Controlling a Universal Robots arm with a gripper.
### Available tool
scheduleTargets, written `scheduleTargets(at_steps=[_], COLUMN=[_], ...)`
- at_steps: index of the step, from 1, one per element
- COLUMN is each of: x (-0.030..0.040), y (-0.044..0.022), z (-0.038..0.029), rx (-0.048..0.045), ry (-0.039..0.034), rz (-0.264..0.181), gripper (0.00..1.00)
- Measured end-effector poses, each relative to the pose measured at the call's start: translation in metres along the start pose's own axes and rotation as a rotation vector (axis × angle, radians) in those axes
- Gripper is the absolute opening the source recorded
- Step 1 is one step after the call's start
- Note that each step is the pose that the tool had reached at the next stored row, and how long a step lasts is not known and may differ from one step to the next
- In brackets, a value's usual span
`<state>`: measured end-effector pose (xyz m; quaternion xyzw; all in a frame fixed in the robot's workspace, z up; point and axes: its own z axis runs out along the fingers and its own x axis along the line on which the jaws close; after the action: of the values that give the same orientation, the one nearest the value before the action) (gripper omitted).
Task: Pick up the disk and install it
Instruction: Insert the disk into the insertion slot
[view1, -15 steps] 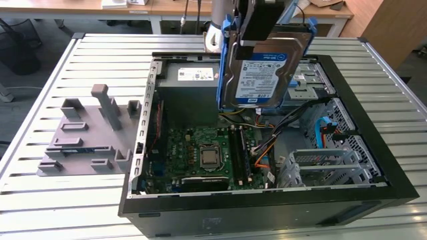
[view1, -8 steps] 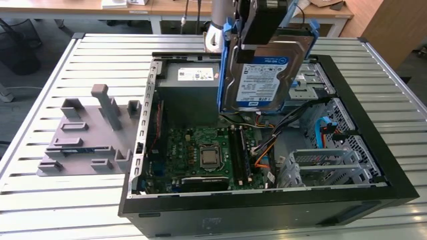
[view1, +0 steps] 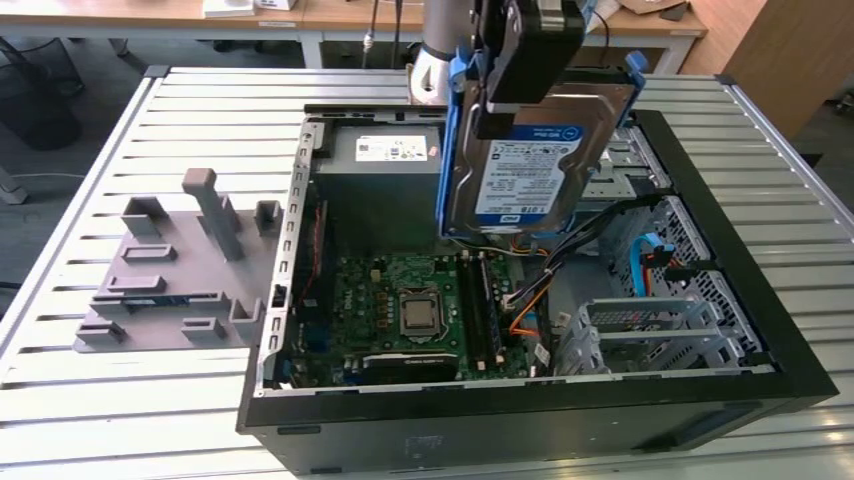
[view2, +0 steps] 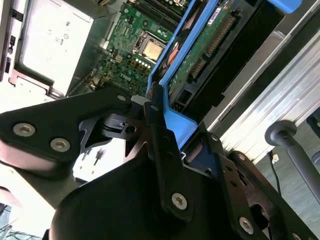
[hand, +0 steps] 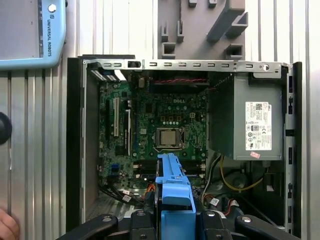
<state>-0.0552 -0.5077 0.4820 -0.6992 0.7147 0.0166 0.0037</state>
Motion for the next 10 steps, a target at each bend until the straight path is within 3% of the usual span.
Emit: scheduleTargets(at_steps=[10], x=[0.0035], y=[-0.0128], z=[0.0008], rx=[-0.0001], ry=[0.0002], rz=[0.000], gripper=[0.36])
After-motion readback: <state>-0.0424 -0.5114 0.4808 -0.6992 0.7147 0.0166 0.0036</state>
